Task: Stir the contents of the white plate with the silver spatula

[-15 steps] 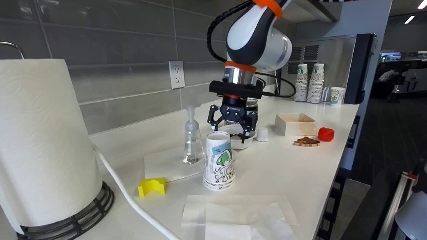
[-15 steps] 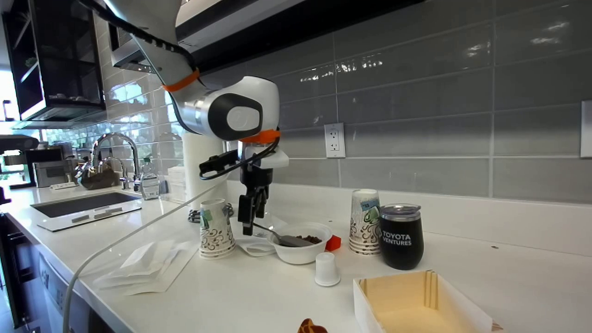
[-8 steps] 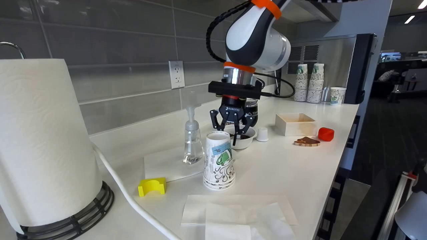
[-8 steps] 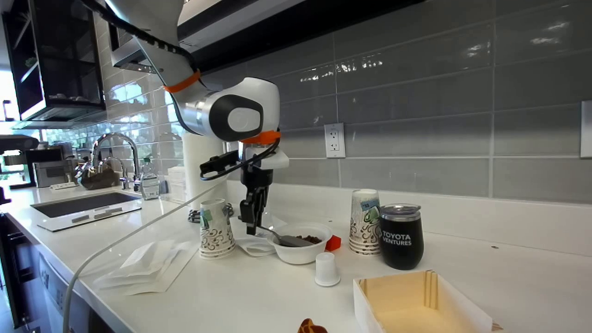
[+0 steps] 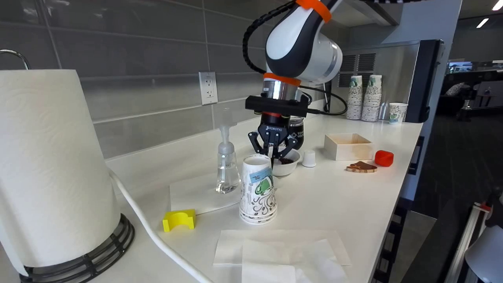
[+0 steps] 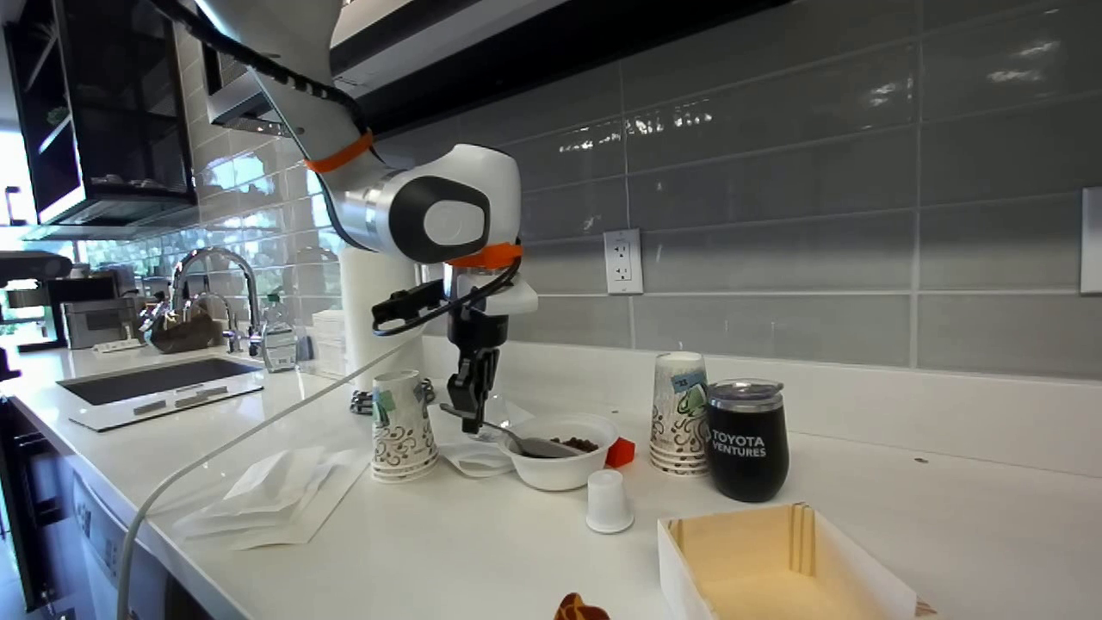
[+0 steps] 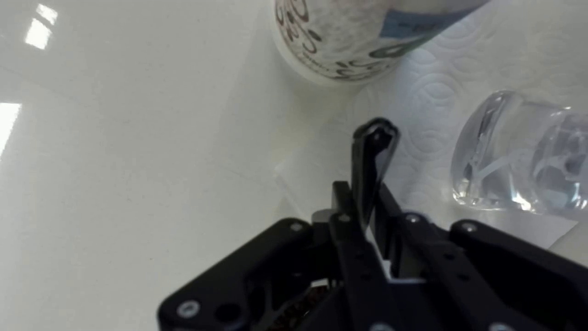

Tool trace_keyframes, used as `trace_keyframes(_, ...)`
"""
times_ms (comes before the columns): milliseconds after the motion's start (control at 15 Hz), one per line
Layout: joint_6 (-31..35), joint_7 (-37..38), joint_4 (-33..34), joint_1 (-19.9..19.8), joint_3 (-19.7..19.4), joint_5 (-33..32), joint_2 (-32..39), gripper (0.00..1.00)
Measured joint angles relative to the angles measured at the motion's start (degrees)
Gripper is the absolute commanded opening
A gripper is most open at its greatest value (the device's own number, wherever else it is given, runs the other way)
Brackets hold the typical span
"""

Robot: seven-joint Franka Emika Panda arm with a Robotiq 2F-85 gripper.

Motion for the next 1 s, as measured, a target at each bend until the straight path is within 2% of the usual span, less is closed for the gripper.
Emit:
trace_keyframes(600,-1.6,-3.1,0.0,0.4,-0.3,4.4,-2.9,0.04)
trace_keyframes(1000,-12.5,-12.9,1.2,-0.1,-4.5,13.5,-7.9,0.04)
